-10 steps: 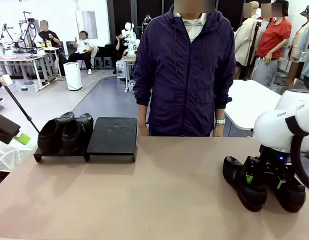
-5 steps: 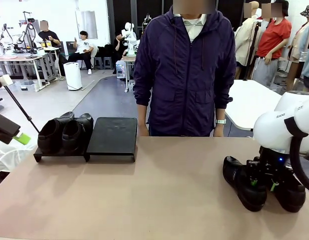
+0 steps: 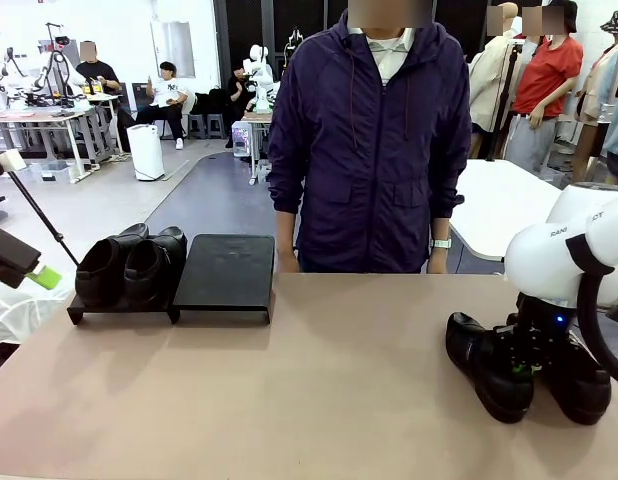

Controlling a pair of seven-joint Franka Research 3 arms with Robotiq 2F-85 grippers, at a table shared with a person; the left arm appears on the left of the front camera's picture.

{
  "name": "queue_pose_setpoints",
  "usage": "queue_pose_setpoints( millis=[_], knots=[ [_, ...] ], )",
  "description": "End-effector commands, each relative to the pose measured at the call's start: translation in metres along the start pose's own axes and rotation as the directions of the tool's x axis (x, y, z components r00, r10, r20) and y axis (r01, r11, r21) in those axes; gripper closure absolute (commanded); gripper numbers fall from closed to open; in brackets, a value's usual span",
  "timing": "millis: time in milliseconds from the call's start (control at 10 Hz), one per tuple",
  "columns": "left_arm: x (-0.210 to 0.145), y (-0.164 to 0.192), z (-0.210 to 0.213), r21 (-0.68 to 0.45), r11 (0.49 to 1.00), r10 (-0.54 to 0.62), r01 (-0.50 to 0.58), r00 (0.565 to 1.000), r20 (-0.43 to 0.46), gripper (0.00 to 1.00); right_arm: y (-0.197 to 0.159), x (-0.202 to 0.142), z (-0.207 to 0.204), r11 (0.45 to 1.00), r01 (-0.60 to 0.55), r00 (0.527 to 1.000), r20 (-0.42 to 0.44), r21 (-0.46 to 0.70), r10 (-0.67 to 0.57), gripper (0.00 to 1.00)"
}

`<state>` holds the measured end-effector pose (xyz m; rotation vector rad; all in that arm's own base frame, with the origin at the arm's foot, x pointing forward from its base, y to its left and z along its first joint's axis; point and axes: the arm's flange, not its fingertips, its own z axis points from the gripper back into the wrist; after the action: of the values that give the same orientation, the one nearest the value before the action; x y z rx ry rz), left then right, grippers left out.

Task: Organize the shoes by placing them on the stand.
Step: Pick up one Shoe and place it in the middle of the table.

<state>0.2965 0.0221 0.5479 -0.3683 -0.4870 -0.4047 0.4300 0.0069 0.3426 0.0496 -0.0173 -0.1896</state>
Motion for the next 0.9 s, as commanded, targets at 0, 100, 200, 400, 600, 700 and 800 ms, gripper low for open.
queue_pose_setpoints(
  millis=[0, 100, 200, 400, 600, 700, 800],
  knots=[
    [-0.002, -0.001, 0.0, 0.01, 1.0, 0.005, -0.005, 1.0, -0.011, 0.0, 0.006, 0.008, 0.007, 0.999, -0.014, 1.0, 0.006, -0.033, 0.015, 1.0],
    [-0.002, -0.001, 0.0, 0.01, 1.0, 0.005, -0.005, 1.0, -0.011, 0.0, 0.009, 0.009, 0.01, 0.999, -0.019, 1.0, 0.007, -0.038, 0.019, 1.0],
    [-0.002, -0.001, 0.0, 0.01, 1.0, 0.005, -0.005, 1.0, -0.011, 0.0, 0.012, 0.01, 0.013, 0.999, -0.023, 0.999, 0.021, -0.042, 0.024, 1.0],
    [-0.002, -0.001, 0.0, 0.01, 1.0, 0.005, -0.005, 1.0, -0.011, 0.0, 0.018, 0.011, 0.026, 0.999, -0.008, 0.999, 0.037, -0.038, 0.01, 1.0],
    [-0.002, -0.001, 0.0, 0.01, 1.0, 0.005, -0.005, 1.0, -0.011, 0.0, 0.013, 0.006, 0.073, 1.0, 0.023, 0.996, 0.088, -0.016, -0.022, 1.0],
    [-0.002, -0.001, 0.0, 0.01, 1.0, 0.005, -0.005, 1.0, -0.011, 0.0, 0.008, 0.002, 0.104, 0.998, 0.046, 0.99, 0.133, -0.035, -0.041, 1.0],
    [-0.002, -0.001, 0.0, 0.01, 1.0, 0.005, -0.005, 1.0, -0.011, 0.0, 0.006, -0.005, 0.132, 0.998, 0.05, 0.984, 0.172, -0.036, -0.043, 1.0]
  ],
)
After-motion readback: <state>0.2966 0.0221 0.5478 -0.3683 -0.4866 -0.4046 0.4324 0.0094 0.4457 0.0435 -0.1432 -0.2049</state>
